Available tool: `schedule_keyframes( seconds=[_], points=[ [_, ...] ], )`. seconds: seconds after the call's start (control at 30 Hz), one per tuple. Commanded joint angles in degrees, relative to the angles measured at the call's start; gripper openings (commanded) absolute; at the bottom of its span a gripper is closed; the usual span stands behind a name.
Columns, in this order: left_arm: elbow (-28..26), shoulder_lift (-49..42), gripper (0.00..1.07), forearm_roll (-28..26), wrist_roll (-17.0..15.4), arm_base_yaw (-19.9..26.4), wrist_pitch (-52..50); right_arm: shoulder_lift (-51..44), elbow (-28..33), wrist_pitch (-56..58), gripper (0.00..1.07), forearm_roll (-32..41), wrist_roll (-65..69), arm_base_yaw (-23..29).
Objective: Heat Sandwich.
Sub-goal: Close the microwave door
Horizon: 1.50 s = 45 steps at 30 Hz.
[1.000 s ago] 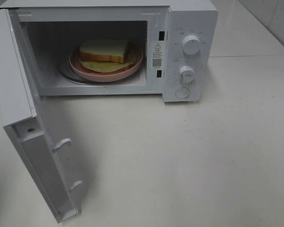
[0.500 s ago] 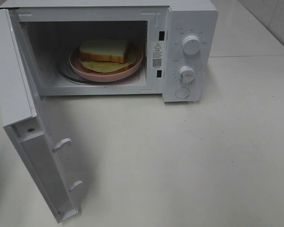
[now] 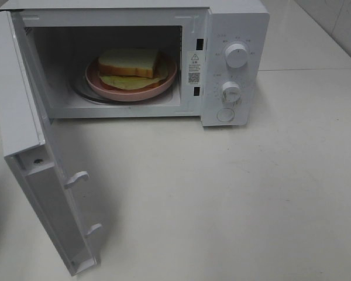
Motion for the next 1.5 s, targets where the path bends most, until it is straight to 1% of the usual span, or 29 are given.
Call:
schedule_keyframes(
  seconds=[0.03,0.07,0.1,0.17,0.2,0.23,0.3,0.33,0.37,0.43,0.5,0.53,0.63,0.7,0.77,0.8,0.87,0.9,0.93,0.97,1.07,1.13,1.17,1.2,1.27,1.3,1.33,1.37,1.5],
  points=[
    [0.1,4.6,0.00,4.0,-2.2,-0.3,-9.4,-1.4,0.1,-0.2,0.76,0.2,0.1,-0.3],
    [0.1,4.6,0.00,4.0,-2.2,-0.3,-9.4,-1.4,0.1,-0.2,0.76,0.2,0.1,-0.3],
    [0.1,5.8,0.00,5.3,-3.0,-0.3,-10.8,-1.4,0.1,-0.2,0.76,0.2,0.1,-0.3],
    [0.1,8.2,0.00,8.5,-5.5,-0.3,-14.2,-1.4,0.1,-0.2,0.76,0.2,0.1,-0.3],
    [0.1,10.4,0.00,12.3,-7.7,-0.3,-16.9,-1.4,0.1,-0.2,0.76,0.2,0.1,-0.3],
    [0.1,10.4,0.00,12.3,-7.7,-0.3,-16.9,-1.4,0.1,-0.2,0.76,0.2,0.1,-0.3],
    [0.1,12.6,0.00,16.7,-8.8,-0.3,-19.2,-1.4,0.1,-0.2,0.76,0.2,0.1,-0.3],
    [0.1,14.9,0.00,20.8,-9.6,-0.3,-21.4,-1.4,0.1,-0.2,0.76,0.2,0.1,-0.3],
    [0.1,14.9,0.00,20.8,-9.6,-0.3,-21.4,-1.4,0.1,-0.2,0.76,0.2,0.1,-0.3],
    [0.1,17.0,0.00,24.9,-9.6,-0.3,-23.1,-1.4,0.1,-0.2,0.76,0.2,0.1,-0.3],
    [0.1,19.6,0.00,27.6,-10.1,-0.3,-25.6,-1.4,0.1,-0.2,0.76,0.2,0.1,-0.3],
    [0.1,19.6,0.00,27.6,-10.1,-0.3,-25.6,-1.4,0.1,-0.2,0.76,0.2,0.1,-0.3],
    [0.0,23.3,0.00,28.5,-12.5,-0.3,-29.0,-1.4,0.1,-0.2,0.76,0.2,0.1,-0.3],
    [0.0,24.2,0.00,28.8,-12.7,-0.5,-29.7,-1.4,0.1,-0.2,0.76,0.2,0.1,-0.3],
    [0.0,26.5,0.00,28.8,-12.7,-2.2,-31.1,-1.4,0.1,-0.2,0.76,0.2,0.1,-0.3],
    [0.0,26.5,0.00,28.8,-12.7,-2.2,-31.1,-1.4,0.1,-0.2,0.76,0.2,0.1,-0.3],
    [-0.2,28.0,0.00,28.6,-12.1,-4.0,-31.3,-1.4,0.1,-0.2,0.76,0.2,0.1,-0.3],
    [-0.7,29.9,0.00,28.1,-10.7,-6.4,-31.4,-1.4,0.1,-0.2,0.76,0.2,0.1,-0.3],
    [-0.9,30.7,0.00,27.7,-10.2,-7.4,-31.7,-1.4,0.1,-0.2,0.76,0.2,0.1,-0.3],
    [-0.9,30.7,0.00,27.7,-10.2,-7.4,-31.7,-1.4,0.1,-0.2,0.76,0.2,0.1,-0.3],
    [-1.8,32.9,0.00,26.4,-9.2,-11.1,-32.7,-1.4,0.1,-0.2,0.76,0.2,0.1,-0.3],
    [-1.9,33.3,0.00,26.0,-9.2,-12.0,-33.0,-1.4,0.1,-0.2,0.76,0.2,0.1,-0.3],
    [-1.9,33.7,0.00,25.1,-9.2,-13.1,-33.4,-1.4,0.1,-0.2,0.76,0.2,0.1,-0.3],
    [-2.0,34.3,0.00,22.5,-8.4,-14.9,-33.6,-1.4,0.1,-0.2,0.76,0.2,0.1,-0.3],
    [-2.0,34.5,0.00,19.5,-7.3,-16.8,-33.7,-1.4,0.1,-0.2,0.76,0.2,0.1,-0.3],
    [-2.0,34.5,0.00,19.5,-7.3,-16.8,-33.7,-1.4,0.1,-0.2,0.76,0.2,0.1,-0.3],
    [-2.0,34.5,0.00,17.9,-7.0,-17.6,-33.9,-1.4,0.1,-0.2,0.76,0.2,0.1,-0.3],
    [-2.0,34.7,0.00,15.1,-6.6,-18.9,-34.2,-1.4,0.1,-0.2,0.76,0.2,0.1,-0.3],
    [-2.1,35.2,0.00,11.9,-6.3,-20.7,-34.5,-1.4,0.1,-0.2,0.76,0.2,0.1,-0.3]
  ],
)
